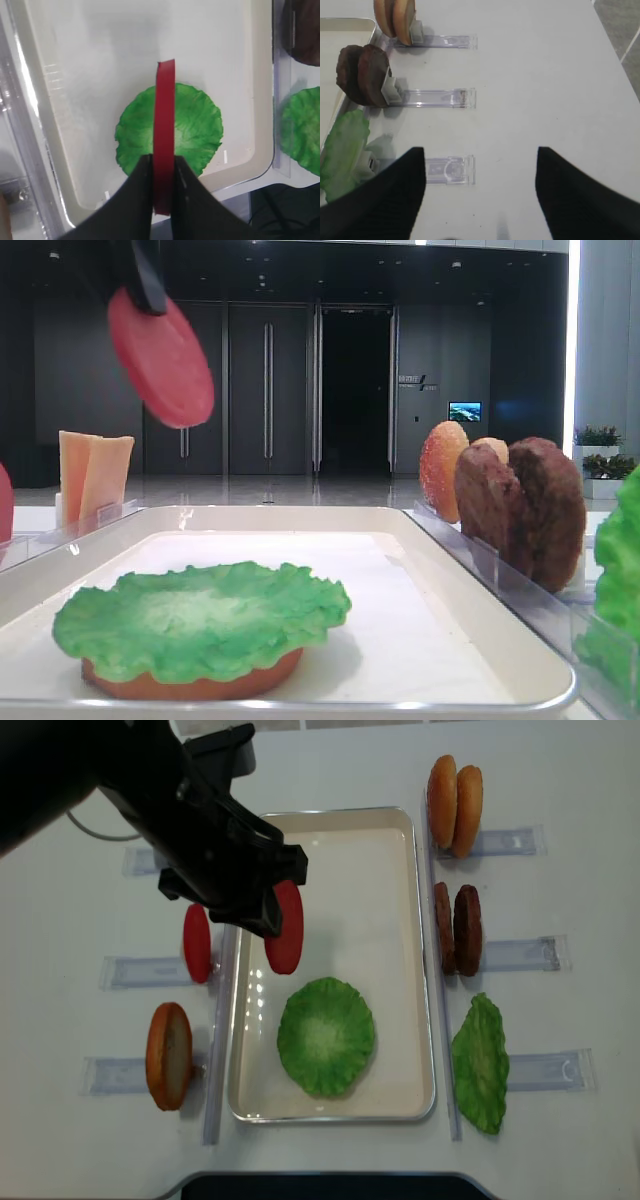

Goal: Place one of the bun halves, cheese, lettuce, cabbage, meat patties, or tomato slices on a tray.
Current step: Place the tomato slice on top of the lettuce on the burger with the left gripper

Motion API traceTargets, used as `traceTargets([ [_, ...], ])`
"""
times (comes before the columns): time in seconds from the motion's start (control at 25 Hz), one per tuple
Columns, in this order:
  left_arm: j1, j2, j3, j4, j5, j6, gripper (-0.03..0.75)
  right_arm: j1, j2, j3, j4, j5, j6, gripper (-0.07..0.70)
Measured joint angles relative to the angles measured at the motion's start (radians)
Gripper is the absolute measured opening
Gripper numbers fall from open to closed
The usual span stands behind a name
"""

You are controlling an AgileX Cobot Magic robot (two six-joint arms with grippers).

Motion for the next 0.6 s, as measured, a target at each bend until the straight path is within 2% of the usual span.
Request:
traceTargets([
  [0.12, -0.021, 0.0, 0.0, -0.029, -0.048, 0.0, 0.057, 0.0, 0.0, 0.0, 0.0, 0.0, 0.0, 0.478],
  [0.28, -0.053, 0.0, 0.015, -0.071, -0.071, 0.023, 0.057, 0.0, 0.0, 0.0, 0.0, 0.0, 0.0, 0.478],
  [0.44, -0.059, -0.001, 0.071, -0.128, -0.076, 0.062, 0.057, 0.0, 0.0, 0.0, 0.0, 0.0, 0.0, 0.478],
  [0.6, -0.059, -0.003, 0.154, -0.182, -0.143, 0.107, 0.057, 0.0, 0.0, 0.0, 0.0, 0.0, 0.0, 0.478],
])
